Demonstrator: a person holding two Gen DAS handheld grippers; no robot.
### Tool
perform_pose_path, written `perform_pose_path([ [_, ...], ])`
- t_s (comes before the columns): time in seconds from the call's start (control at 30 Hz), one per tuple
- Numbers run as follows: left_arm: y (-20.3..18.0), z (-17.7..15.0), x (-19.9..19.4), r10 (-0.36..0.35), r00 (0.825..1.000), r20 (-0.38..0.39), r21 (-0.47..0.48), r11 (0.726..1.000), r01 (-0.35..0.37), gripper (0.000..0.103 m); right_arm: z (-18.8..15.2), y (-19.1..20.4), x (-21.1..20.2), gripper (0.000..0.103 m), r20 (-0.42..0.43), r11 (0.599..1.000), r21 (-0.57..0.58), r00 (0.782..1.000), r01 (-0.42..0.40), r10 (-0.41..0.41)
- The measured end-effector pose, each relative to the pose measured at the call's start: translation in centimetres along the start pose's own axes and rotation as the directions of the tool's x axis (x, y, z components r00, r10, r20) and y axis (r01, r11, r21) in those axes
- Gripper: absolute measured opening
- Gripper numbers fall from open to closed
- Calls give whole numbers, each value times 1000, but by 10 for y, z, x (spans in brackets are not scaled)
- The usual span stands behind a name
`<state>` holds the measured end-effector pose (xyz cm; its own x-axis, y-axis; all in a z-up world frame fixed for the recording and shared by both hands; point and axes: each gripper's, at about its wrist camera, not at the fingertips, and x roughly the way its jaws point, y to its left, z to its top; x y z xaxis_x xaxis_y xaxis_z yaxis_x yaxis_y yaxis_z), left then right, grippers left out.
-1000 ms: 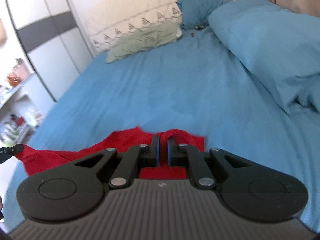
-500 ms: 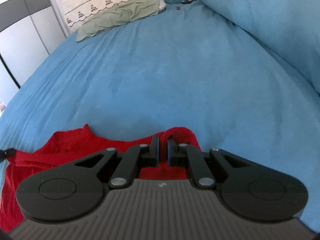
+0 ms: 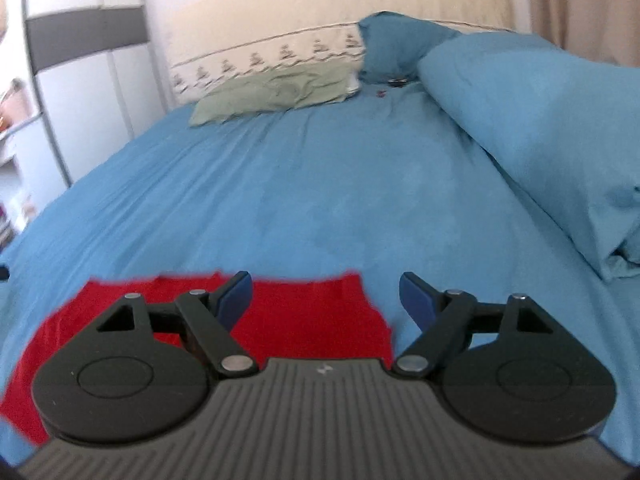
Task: Fold small clothes
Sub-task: 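Grasp the hem with the left tool while the right tool grasps the hem, then lift the hem with both tools and fold it over toward the collar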
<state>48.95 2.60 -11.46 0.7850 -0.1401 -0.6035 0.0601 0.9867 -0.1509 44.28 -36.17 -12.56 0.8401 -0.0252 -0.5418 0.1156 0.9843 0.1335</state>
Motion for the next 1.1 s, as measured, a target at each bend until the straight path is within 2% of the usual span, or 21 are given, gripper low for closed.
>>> perform_pose_path([
  [0.07,-6,-23,-1,-32,998,-61,37,999,34,101,-18,6,-11,102,-38,999,-34,999,-28,26],
  [0.13,-11,-47,6,-24,990,-140,57,998,33,101,-46,11,-15,102,-82,996,-71,996,-50,44],
  [0.2,-11,-71,19,-9,973,-231,49,999,21,101,-72,18,-12,102,-123,993,-113,992,-33,19],
  [0.27,-11,-91,32,15,958,-287,61,998,3,101,-94,21,-3,102,-179,991,-131,984,-35,11],
  [0.33,-18,-101,33,50,965,-257,161,987,-8,103,-109,23,8,103,-236,989,-148,972,-27,-9],
  [0.37,-21,-102,35,70,963,-259,201,979,-17,103,-112,23,12,103,-244,989,-149,970,-23,-14],
  [0.43,-24,-98,37,84,954,-286,229,973,-18,103,-109,20,12,103,-246,992,-125,969,-26,-6],
  [0.5,-21,-91,30,84,948,-306,208,978,-19,102,-101,22,8,103,-247,990,-140,969,-25,-11],
  [0.6,-25,-75,-6,-27,973,-230,160,985,65,103,-96,30,-22,103,-214,980,-198,975,23,-66],
  [0.67,-33,-67,-35,-84,980,-182,156,981,113,103,-90,33,-39,103,-220,974,-216,969,68,-116],
  [0.73,-41,-62,-52,-114,980,-165,139,981,137,103,-89,31,-61,103,-226,975,-204,965,88,-134],
  [0.87,-63,-66,-50,-190,959,-212,121,968,218,103,-107,21,-90,103,-257,995,-87,963,54,-74],
  [0.93,-79,-75,-44,-187,959,-214,158,962,223,103,-119,18,-96,103,-228,1000,-16,974,8,-11],
  [1.03,-102,-89,-28,-185,955,-233,208,950,235,103,-134,12,-93,103,-186,993,121,982,-7,30],
  [1.1,-111,-94,-16,-179,954,-241,215,949,232,103,-137,9,-87,103,-163,982,187,986,3,28],
])
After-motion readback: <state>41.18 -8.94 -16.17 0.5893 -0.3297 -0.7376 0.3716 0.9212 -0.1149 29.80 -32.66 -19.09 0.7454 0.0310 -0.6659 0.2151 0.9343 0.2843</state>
